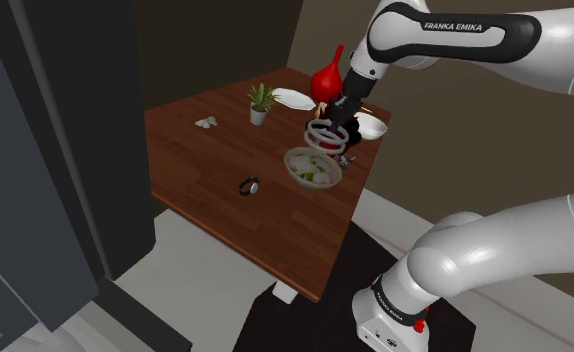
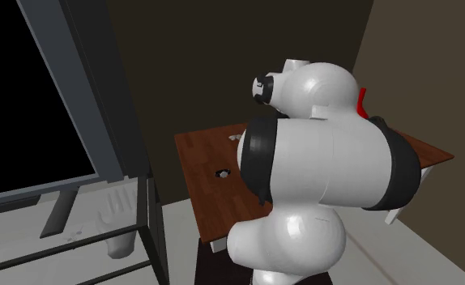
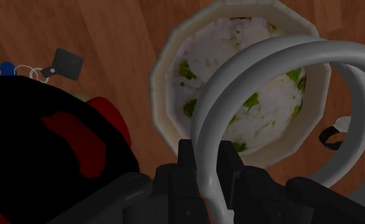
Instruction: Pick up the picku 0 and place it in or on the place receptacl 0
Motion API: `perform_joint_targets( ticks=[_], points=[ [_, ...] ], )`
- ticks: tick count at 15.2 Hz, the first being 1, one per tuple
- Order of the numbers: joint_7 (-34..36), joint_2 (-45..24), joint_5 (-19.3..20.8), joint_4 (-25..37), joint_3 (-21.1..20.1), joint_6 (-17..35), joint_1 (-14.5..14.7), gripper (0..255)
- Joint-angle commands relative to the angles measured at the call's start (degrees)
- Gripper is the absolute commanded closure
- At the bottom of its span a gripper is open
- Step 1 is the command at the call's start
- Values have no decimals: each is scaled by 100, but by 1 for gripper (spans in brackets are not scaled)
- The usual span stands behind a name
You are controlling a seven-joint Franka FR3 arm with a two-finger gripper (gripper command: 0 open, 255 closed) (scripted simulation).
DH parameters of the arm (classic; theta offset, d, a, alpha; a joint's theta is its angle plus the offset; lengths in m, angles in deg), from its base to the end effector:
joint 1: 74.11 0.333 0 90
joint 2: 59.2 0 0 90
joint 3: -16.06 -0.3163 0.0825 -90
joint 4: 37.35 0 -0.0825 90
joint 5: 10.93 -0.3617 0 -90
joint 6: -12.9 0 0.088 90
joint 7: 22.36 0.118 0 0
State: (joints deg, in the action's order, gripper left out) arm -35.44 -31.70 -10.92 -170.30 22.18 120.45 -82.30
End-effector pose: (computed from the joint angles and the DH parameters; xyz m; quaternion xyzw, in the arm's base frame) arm 0.3773 -0.1009 0.5190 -0.9995 0.0051 -0.0224 0.0199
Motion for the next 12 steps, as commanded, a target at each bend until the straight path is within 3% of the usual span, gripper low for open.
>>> perform_joint_targets(
  ticks=[1, 12],
  points=[
    [-16, -15, 3, -120, 12, 138, -5, 255],
    [-53, -160, 1, -752, 41, 913, -7, 255]
  ],
)
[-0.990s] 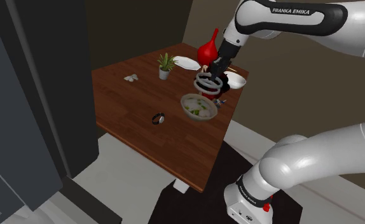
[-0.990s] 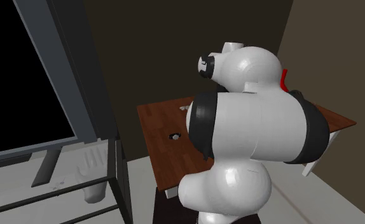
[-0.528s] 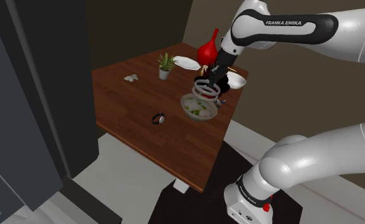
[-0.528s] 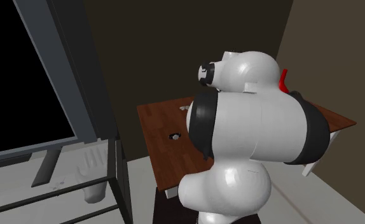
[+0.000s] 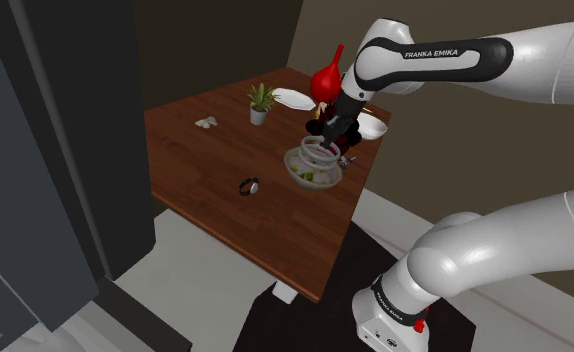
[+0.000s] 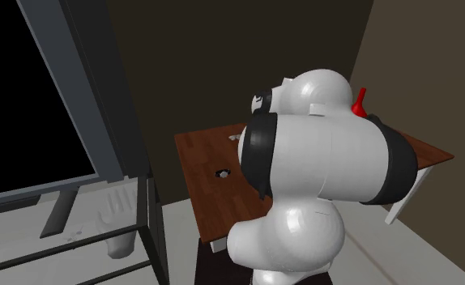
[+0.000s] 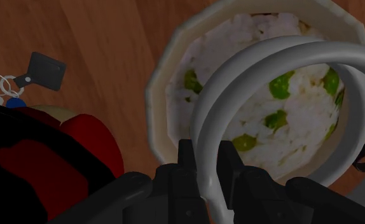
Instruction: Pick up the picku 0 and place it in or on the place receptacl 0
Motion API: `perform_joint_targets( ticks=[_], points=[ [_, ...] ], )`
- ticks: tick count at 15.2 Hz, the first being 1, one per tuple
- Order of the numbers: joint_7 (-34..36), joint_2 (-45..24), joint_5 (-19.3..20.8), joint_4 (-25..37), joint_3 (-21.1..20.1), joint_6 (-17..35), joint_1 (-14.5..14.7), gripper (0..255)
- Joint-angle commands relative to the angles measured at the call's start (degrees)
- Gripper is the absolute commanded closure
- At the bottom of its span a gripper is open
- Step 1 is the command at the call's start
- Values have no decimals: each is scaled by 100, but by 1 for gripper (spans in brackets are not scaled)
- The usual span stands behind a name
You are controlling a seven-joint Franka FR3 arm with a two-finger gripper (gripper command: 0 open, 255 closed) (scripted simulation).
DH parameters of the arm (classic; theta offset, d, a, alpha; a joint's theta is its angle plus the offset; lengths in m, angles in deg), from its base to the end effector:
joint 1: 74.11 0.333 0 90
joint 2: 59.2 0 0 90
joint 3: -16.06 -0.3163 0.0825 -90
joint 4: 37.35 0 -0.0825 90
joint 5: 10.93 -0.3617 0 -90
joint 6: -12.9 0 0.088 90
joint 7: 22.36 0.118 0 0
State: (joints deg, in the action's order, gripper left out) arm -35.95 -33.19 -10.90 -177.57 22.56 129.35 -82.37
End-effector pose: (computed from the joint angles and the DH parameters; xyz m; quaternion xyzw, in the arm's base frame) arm 0.3786 -0.1019 0.4647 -0.9995 0.0048 -0.0236 0.0195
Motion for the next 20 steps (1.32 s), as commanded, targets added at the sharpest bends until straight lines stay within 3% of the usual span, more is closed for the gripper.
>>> perform_joint_targets(
  ticks=[1, 6, 7, 12, 16, 20],
  points=[
    [-2, -11, -1, -24, 3, 23, -1, 255],
    [-2, -11, -1, -24, 3, 23, -1, 255],
    [-4, -9, 0, -21, 4, 18, -2, 0],
    [-2, -11, -1, -24, 3, 23, -1, 0],
    [10, 164, 12, 570, -8, -745, -12, 0],
    [10, 164, 12, 570, -8, -745, -11, 0]
  ],
)
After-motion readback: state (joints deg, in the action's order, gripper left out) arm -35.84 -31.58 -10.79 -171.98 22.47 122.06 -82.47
